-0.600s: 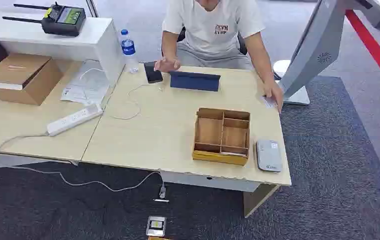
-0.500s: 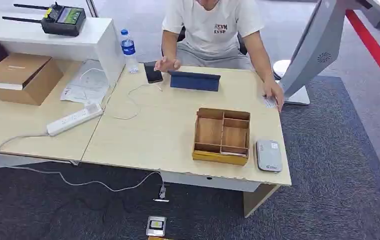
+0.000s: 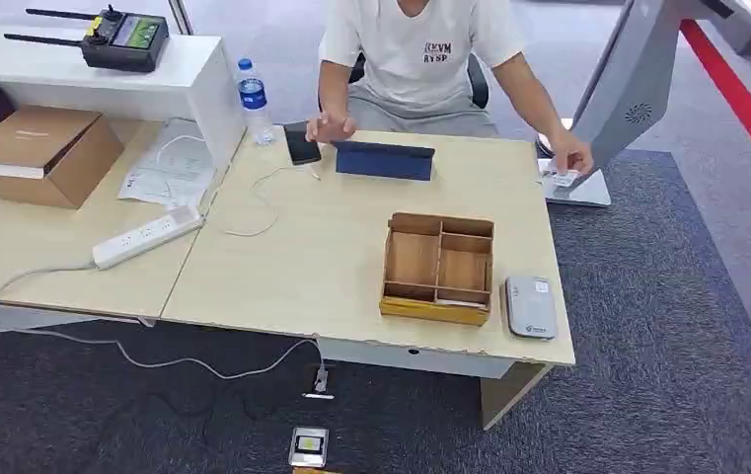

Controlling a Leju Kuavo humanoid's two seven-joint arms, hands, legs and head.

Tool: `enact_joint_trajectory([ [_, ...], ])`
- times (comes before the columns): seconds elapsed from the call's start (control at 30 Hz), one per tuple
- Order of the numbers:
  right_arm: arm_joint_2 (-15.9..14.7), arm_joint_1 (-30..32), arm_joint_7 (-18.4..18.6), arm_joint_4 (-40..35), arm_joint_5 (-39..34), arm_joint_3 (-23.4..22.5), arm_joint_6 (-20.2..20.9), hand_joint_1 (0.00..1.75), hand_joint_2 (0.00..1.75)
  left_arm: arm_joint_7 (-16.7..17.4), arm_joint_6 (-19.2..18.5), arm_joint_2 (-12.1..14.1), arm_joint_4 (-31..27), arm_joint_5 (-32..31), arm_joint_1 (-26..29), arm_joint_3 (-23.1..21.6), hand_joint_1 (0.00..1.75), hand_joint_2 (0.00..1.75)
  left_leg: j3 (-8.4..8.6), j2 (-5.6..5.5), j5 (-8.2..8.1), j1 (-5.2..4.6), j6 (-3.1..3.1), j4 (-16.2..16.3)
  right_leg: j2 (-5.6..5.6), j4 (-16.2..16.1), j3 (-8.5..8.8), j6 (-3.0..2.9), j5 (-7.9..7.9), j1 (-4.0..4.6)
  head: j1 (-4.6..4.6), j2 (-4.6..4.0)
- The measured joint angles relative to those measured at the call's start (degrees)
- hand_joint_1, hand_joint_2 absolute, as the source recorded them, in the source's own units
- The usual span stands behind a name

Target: Pass the card to the sensor for recognition and then transmit it.

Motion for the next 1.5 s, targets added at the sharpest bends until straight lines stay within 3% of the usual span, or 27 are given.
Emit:
enact_joint_trajectory([
  [0.13, -1.31, -5.33, -2.45, -2.05, -4.26, -2.71, 2.98, 0.00, 1.75, 0.00, 0.00, 0.00, 0.00, 0.24, -0.01, 0.00, 0.00, 0.00, -0.03, 0.06, 0.10, -0.06, 0.05, 0.00, 0.00, 0.00, 0.00, 0.01, 0.04, -0.02, 0.00, 0.00],
  [0.3, -1.99, -10.87, -5.99, -6.34, -11.24, -1.81, 4.26, 0.00, 1.75, 0.09, 0.31, 0.00, 0.00, 0.11, -0.05, 0.00, 0.00, 0.00, -0.05, 0.02, 0.17, -0.07, 0.04, 0.00, -0.02, 0.00, 0.00, 0.05, 0.12, -0.02, 0.00, 0.00],
  [0.47, -1.92, -12.06, -6.49, -15.66, -23.26, 7.80, -2.89, 0.00, 1.75, 0.09, 0.96, 0.00, 0.00, -0.26, -0.11, 0.00, 0.00, 0.00, -0.07, 0.01, 0.17, -0.07, 0.04, 0.01, -0.03, 0.03, 0.00, 0.06, 0.13, -0.02, 0.00, 0.00],
  [0.6, -1.77, -11.23, -7.32, -22.48, -22.70, 15.31, -6.34, 0.00, 1.75, -0.11, 1.25, -0.15, 0.00, -0.81, -0.43, 0.00, 0.00, 0.00, -0.14, -0.07, 0.17, -0.08, 0.04, 0.00, -0.06, 0.06, 0.02, 0.06, 0.13, -0.02, 0.04, 0.00],
  [0.7, -0.33, -9.65, -8.06, -32.04, -17.78, 25.25, -9.51, 0.00, 1.75, -0.57, 1.64, -0.24, 0.00, -1.53, -0.42, 0.00, 0.00, 0.00, -0.13, 0.00, 0.18, -0.13, 0.02, 0.00, 0.04, 0.13, -0.09, 0.01, 0.17, -0.04, -0.04, 0.00],
  [0.83, 1.27, -8.17, -8.48, -41.72, -6.20, 35.03, -12.76, 0.00, 1.75, -1.09, 1.81, -0.66, -0.02, -2.56, -0.70, -0.31, 0.00, 0.00, -0.18, -0.13, 0.28, -0.11, -0.02, -0.01, -0.10, 0.14, -0.08, 0.03, 0.16, 0.00, 0.00, 0.00],
  [1.0, 2.54, -7.43, -9.62, -50.23, 22.32, 47.42, -16.66, 0.00, 1.75, -1.99, 1.86, -0.77, -0.02, -4.29, -0.65, -1.22, 0.00, 0.00, -0.18, -0.13, 0.32, -0.07, -0.08, -0.01, -0.10, 0.16, -0.08, 0.00, 0.17, 0.06, 0.00, 0.00],
  [1.13, 3.35, -8.05, -9.81, -53.09, 36.89, 55.62, -18.36, 0.00, 1.75, -2.38, 1.44, -0.79, -0.02, -4.98, -0.79, -1.73, 0.00, 0.00, -0.18, -0.12, 0.33, -0.05, -0.09, -0.02, -0.10, 0.16, -0.08, 0.00, 0.17, 0.07, 0.02, 0.00],
  [1.27, 4.15, -11.52, -10.86, -52.30, 42.95, 62.14, -19.95, 0.00, 1.75, -2.84, 0.74, -0.79, -0.02, -5.16, -1.18, -2.62, 0.00, 0.00, -0.17, -0.11, 0.35, -0.05, -0.07, -0.01, -0.09, 0.16, -0.10, 0.00, 0.18, 0.05, 0.02, 0.00],
  [1.5, 4.70, -18.35, -11.76, -46.34, 49.01, 68.65, -23.36, 0.00, 1.75, -3.06, -0.76, -0.79, -0.04, -5.75, -1.88, -3.45, 0.00, 0.00, -0.20, -0.12, 0.38, -0.05, -0.03, 0.00, -0.10, 0.16, -0.12, 0.02, 0.19, 0.00, 0.02, 0.00],
])
